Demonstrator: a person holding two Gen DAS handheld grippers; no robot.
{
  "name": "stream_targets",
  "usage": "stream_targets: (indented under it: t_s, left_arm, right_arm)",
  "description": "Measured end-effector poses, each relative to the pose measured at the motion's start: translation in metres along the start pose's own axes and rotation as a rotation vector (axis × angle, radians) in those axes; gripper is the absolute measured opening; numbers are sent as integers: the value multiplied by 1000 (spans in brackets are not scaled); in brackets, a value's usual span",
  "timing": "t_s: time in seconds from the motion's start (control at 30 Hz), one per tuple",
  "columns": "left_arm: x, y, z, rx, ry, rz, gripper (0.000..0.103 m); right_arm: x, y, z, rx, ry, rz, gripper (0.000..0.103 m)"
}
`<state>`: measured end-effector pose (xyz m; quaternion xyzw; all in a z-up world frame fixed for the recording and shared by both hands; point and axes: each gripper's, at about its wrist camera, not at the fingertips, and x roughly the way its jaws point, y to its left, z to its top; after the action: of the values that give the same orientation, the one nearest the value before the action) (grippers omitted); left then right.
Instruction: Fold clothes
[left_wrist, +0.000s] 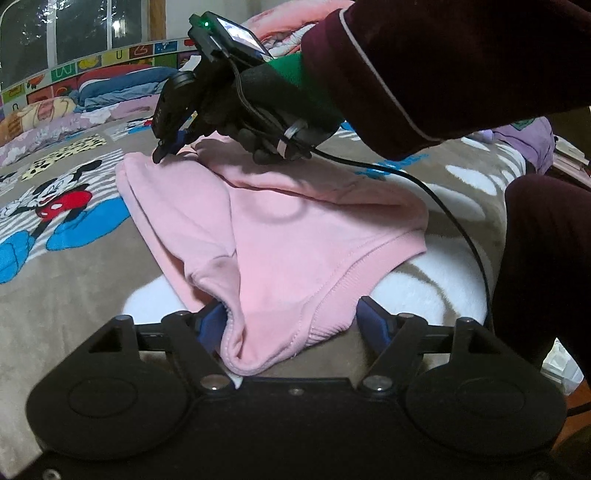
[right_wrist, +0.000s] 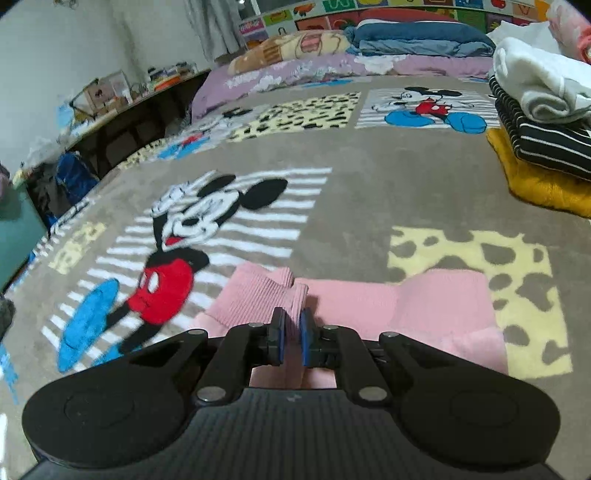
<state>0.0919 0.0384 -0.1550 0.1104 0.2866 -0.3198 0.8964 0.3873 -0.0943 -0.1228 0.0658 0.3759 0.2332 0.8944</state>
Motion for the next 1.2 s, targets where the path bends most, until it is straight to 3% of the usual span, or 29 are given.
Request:
stream_targets:
  t_s: [0.13, 0.3, 0.43, 0.63, 0.83, 0.97, 1.03, 1.2]
  left_arm:
    - [2, 3, 2, -27, -4, -7, 75]
    - [2, 6, 4, -56, -7, -15, 76]
    - [2, 4, 5, -56, -6, -6, 77]
    - [5, -1, 5, -41, -2, 23, 79]
    - [7, -9, 4, -14, -2, 59, 84]
    - [5, -15, 1, 16, -4, 85, 85]
    - [2, -18, 0, 39, -1, 99, 85]
    - [-5, -19, -6, 70, 9, 99, 85]
  right_arm:
    - [-7, -8, 8, 49, -14, 7, 15]
    - [-59, -24, 3, 96, -141, -18, 20]
    - [-100, -10, -32, -29, -189, -27, 21]
    - [-130, 53, -103, -315, -109, 73, 26]
    - [-133, 101, -125, -427, -66, 198, 26]
    - [-108, 103, -130, -455, 25, 164, 27]
    - [-105, 93, -127, -394, 21, 182, 25]
    - [-105, 99, -130, -444, 20, 153, 24]
